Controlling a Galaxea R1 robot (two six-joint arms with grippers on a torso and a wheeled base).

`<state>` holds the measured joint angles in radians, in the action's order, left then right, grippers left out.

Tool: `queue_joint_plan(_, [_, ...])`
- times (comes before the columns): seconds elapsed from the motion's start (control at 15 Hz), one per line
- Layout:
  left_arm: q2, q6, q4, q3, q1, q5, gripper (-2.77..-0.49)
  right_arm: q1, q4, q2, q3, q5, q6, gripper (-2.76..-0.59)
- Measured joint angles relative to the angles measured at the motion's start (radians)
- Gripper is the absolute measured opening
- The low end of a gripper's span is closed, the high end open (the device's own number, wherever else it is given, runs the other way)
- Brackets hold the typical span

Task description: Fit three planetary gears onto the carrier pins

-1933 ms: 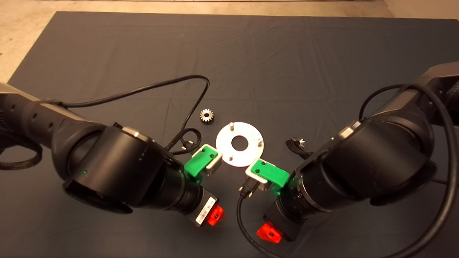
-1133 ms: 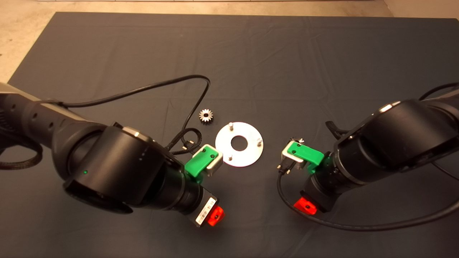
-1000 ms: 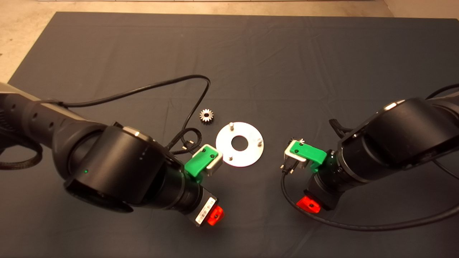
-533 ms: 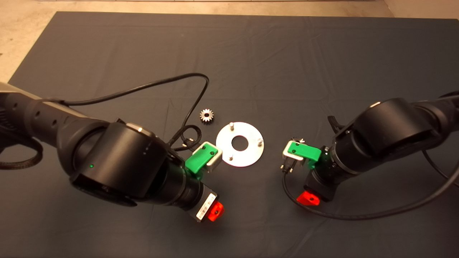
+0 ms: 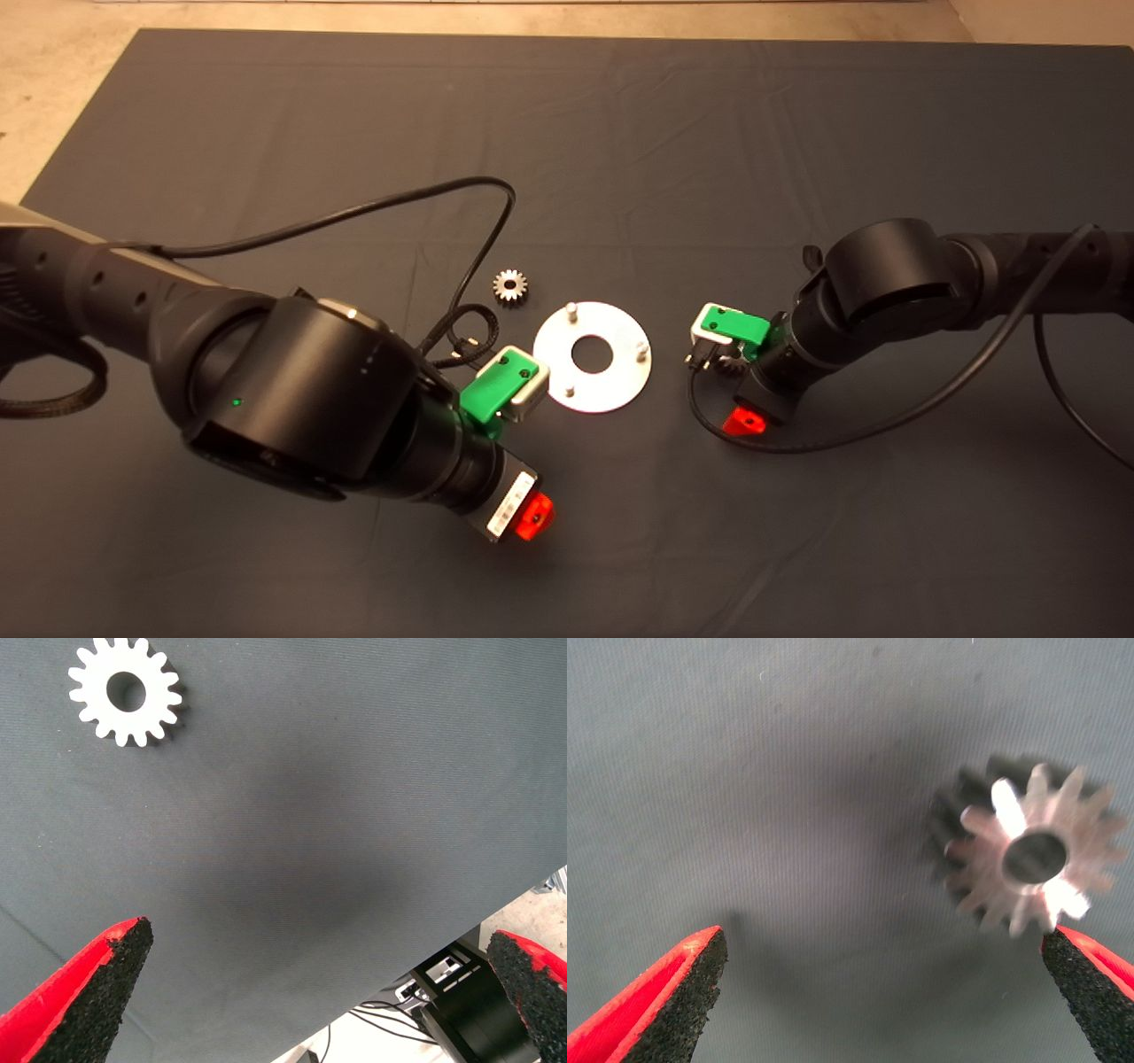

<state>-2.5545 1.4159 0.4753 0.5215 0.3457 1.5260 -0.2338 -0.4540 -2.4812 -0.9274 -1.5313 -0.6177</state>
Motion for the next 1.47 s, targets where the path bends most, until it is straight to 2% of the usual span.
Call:
queue_joint_plan(0.27, [0.0, 0.0, 0.0, 0.001, 0.0, 0.0, -0.51, -0.026, -0.001, -0.033, -0.021, -0.004, 0.016, -0.71])
queue_joint_plan(0.6, [0.0, -0.004, 0.0, 0.001, 0.0, 0.0, -0.51, -0.048, -0.004, -0.062, -0.041, 0.003, 0.031, -0.71])
queue_joint_plan(1.07, [0.0, -0.013, 0.0, 0.001, 0.0, 0.0, -0.51, -0.066, -0.008, -0.059, -0.062, 0.004, 0.08, -0.71])
queue_joint_plan(1.47, [0.001, -0.015, 0.0, 0.001, 0.0, 0.0, -0.51, -0.066, -0.013, -0.02, -0.07, 0.003, 0.113, -0.71])
